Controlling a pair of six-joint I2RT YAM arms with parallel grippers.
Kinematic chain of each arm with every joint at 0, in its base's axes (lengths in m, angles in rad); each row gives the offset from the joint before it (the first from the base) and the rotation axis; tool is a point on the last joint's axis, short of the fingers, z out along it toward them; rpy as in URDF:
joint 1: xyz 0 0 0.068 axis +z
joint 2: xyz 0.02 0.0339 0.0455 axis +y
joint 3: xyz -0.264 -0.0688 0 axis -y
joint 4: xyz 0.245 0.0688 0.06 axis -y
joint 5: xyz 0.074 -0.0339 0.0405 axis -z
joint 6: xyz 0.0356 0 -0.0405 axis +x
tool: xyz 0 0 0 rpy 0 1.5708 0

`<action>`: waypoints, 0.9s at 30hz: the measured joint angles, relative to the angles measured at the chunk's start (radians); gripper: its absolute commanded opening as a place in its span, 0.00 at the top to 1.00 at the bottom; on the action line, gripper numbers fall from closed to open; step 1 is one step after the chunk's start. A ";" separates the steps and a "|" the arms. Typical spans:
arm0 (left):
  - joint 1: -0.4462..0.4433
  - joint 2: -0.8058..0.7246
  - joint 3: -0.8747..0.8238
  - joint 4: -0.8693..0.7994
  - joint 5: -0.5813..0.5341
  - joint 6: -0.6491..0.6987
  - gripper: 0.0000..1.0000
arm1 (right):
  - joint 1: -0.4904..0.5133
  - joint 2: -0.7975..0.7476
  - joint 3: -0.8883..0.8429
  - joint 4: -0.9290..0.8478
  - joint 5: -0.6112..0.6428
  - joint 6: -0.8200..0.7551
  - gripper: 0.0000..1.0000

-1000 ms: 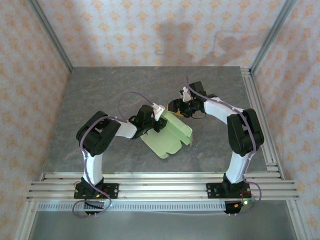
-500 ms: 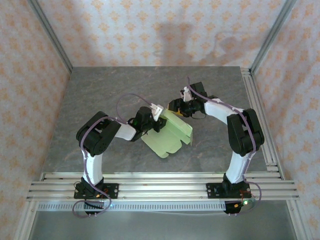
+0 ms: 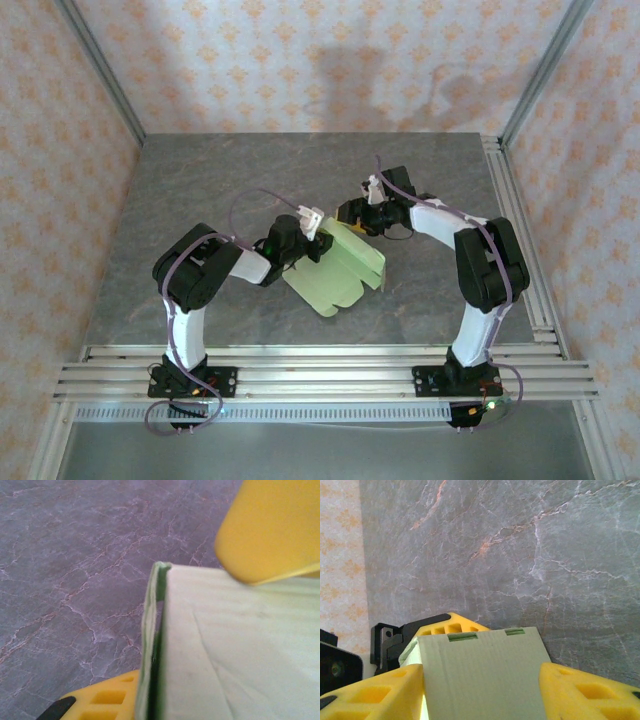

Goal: Fold the paper box

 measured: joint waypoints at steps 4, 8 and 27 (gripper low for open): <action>0.013 0.031 -0.007 0.065 0.011 -0.024 0.78 | 0.000 0.000 -0.002 0.002 -0.006 0.003 0.40; 0.019 0.050 -0.010 0.109 0.023 -0.035 0.78 | 0.000 0.000 -0.004 0.006 -0.011 0.012 0.40; 0.020 0.084 -0.047 0.219 0.042 -0.052 0.81 | 0.000 0.000 -0.016 0.021 -0.033 0.042 0.40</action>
